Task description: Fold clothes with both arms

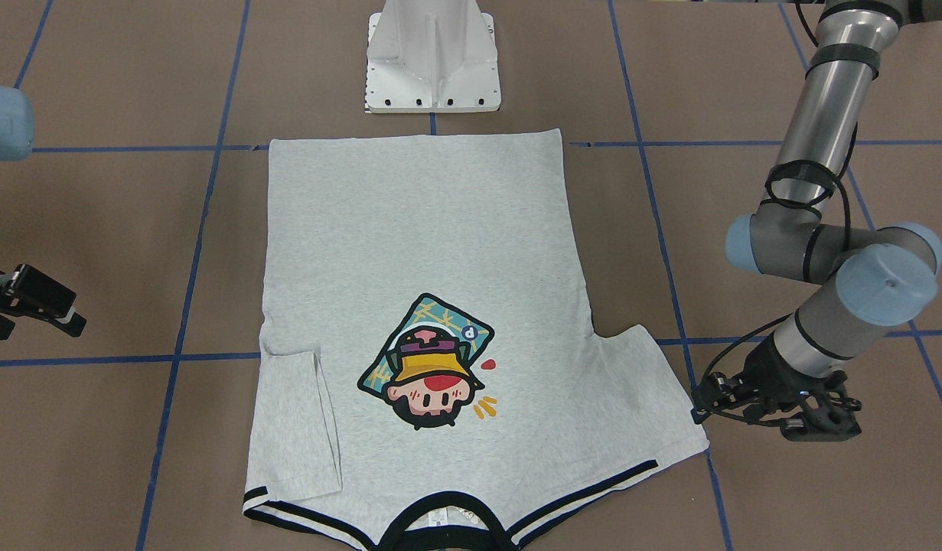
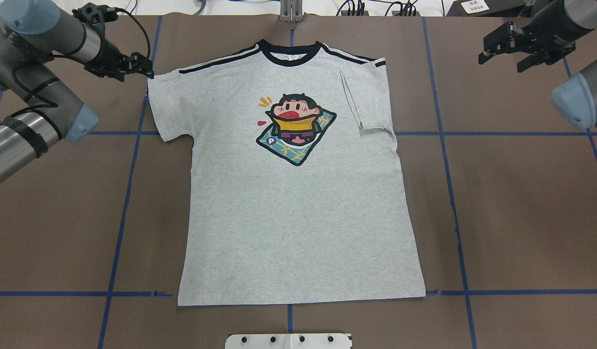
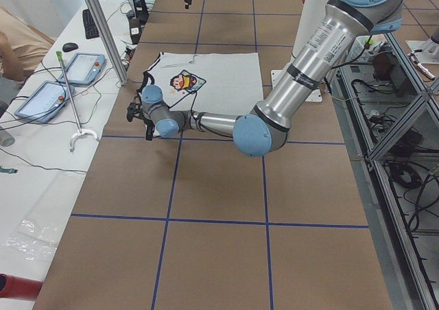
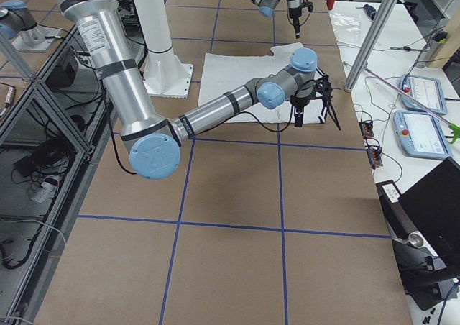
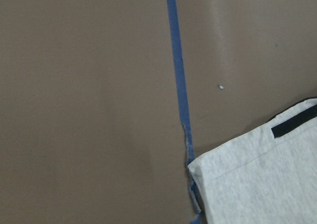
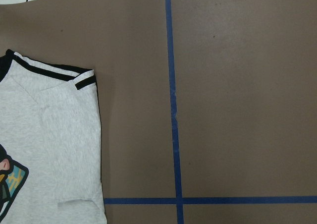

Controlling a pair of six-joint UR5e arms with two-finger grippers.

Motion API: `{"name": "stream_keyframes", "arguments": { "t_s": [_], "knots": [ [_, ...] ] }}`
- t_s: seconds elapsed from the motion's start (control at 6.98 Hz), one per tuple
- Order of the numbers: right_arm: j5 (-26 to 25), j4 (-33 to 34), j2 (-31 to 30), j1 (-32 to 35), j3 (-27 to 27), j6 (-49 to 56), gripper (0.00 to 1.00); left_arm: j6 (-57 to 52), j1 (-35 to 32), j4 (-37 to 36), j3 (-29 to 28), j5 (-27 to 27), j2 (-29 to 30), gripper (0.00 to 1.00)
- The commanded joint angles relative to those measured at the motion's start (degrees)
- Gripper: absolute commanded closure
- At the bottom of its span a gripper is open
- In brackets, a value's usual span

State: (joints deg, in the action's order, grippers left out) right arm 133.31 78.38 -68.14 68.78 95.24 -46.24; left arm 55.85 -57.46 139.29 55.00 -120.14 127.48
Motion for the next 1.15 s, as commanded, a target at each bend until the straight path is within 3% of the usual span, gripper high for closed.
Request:
{"name": "stream_keyframes", "arguments": {
  "t_s": [0.0,0.43,1.0],
  "knots": [
    [-0.24,-0.07,0.2,0.39,-0.22,0.09,0.0,2.59,1.29,3.09,-3.58,4.46,1.37,0.16],
    [-0.33,-0.6,0.46,0.22,-0.84,0.09,0.0,-2.06,1.47,3.0,-6.22,6.59,2.77,0.29],
    [-0.42,-0.6,0.55,0.22,-1.19,0.09,0.0,-2.15,2.78,3.09,-6.31,6.5,3.57,0.38]
  ]
}}
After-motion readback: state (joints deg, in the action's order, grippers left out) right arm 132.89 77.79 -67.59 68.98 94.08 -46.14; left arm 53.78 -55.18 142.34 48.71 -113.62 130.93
